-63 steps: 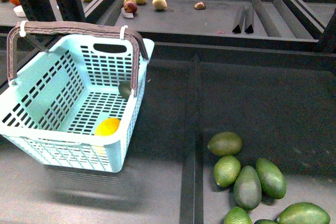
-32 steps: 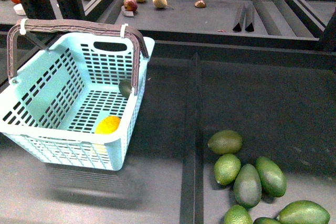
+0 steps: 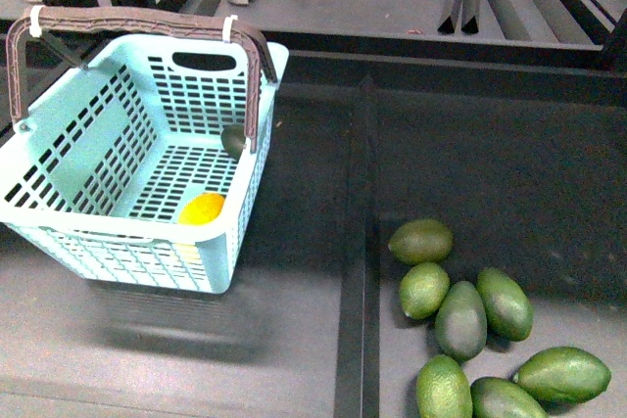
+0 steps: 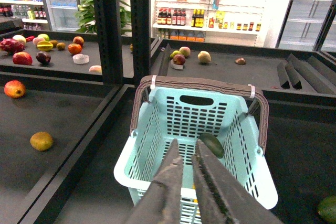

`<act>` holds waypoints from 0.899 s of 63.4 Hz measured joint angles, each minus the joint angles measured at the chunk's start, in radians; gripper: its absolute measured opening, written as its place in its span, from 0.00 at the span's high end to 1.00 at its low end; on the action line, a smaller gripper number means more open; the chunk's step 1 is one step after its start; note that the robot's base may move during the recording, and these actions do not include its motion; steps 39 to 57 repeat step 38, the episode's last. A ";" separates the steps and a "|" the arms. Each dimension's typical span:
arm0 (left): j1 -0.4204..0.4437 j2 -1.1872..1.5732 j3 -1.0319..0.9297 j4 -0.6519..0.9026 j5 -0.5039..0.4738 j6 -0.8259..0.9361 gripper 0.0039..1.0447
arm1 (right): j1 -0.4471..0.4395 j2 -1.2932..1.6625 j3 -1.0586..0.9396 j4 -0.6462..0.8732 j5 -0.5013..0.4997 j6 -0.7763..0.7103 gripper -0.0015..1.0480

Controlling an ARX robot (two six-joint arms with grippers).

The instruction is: Pick mango and avocado into basket

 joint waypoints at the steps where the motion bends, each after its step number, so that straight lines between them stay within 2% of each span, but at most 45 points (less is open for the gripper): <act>1: 0.000 0.000 0.000 0.000 0.000 0.000 0.72 | 0.000 0.000 0.000 0.000 0.000 0.000 0.08; 21: 0.000 0.000 0.000 0.000 0.000 0.000 0.07 | 0.000 0.000 0.000 0.000 0.000 0.000 0.08; 57: 0.000 0.000 0.000 0.000 0.000 0.002 0.08 | 0.000 0.000 0.000 0.000 0.000 0.000 0.08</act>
